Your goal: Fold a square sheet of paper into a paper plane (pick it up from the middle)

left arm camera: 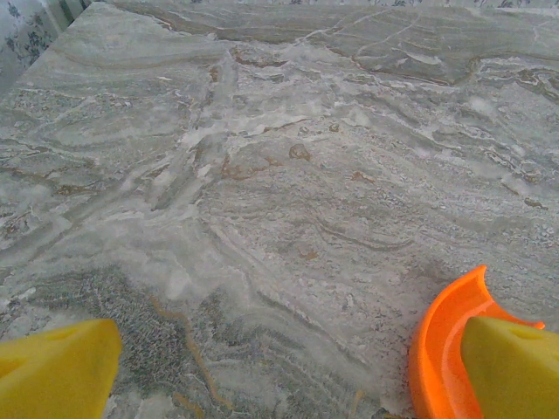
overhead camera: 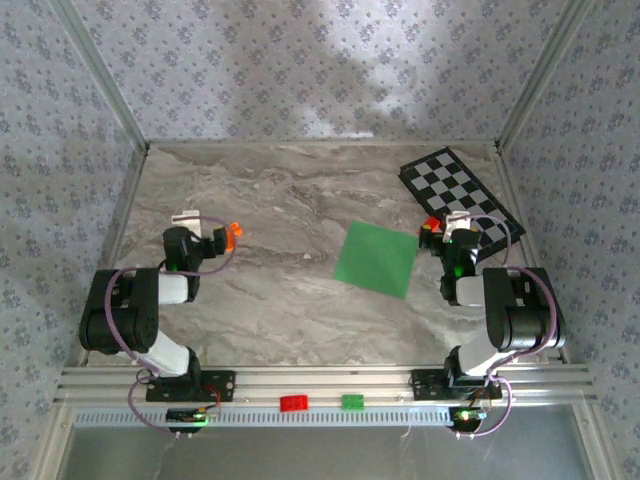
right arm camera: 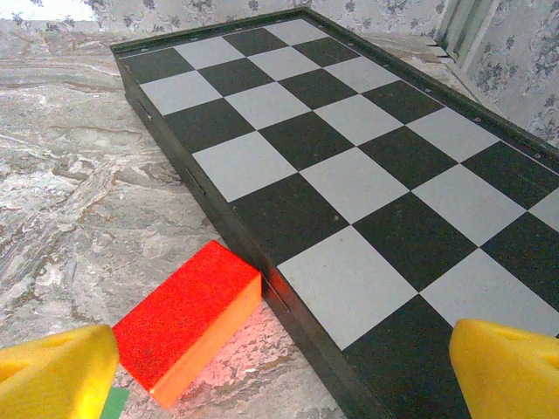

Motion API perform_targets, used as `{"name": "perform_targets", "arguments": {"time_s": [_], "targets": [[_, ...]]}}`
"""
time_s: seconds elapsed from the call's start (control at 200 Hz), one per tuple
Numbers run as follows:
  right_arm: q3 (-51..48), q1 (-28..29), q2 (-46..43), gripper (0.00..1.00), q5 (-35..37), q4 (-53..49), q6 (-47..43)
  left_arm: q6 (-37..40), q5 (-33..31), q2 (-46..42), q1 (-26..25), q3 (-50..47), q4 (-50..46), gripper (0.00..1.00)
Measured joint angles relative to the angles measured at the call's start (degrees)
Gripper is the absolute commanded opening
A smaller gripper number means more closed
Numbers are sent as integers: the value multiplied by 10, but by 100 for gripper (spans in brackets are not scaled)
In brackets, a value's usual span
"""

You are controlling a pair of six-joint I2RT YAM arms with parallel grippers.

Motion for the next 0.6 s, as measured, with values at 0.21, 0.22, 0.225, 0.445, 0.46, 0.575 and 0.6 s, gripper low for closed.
{"name": "perform_targets", "arguments": {"time_s": [0.21, 0.22, 0.225, 0.445, 0.46, 0.575, 0.6], "targets": [[0, 0, 0, 100, 0, 0, 0, 0, 0, 0, 0, 0, 0, 100], [0, 0, 0, 100, 0, 0, 0, 0, 0, 0, 0, 0, 0, 100], [0, 0, 0, 100, 0, 0, 0, 0, 0, 0, 0, 0, 0, 100], [0, 0, 0, 99, 0, 0, 0, 0, 0, 0, 0, 0, 0, 100], [0, 0, 0, 100, 0, 0, 0, 0, 0, 0, 0, 0, 0, 100], [0, 0, 0, 100, -4, -1, 0, 0, 0, 0, 0, 0, 0, 100], [1, 0, 0, 100, -5, -2, 0, 0, 0, 0, 0, 0, 0, 100]]}}
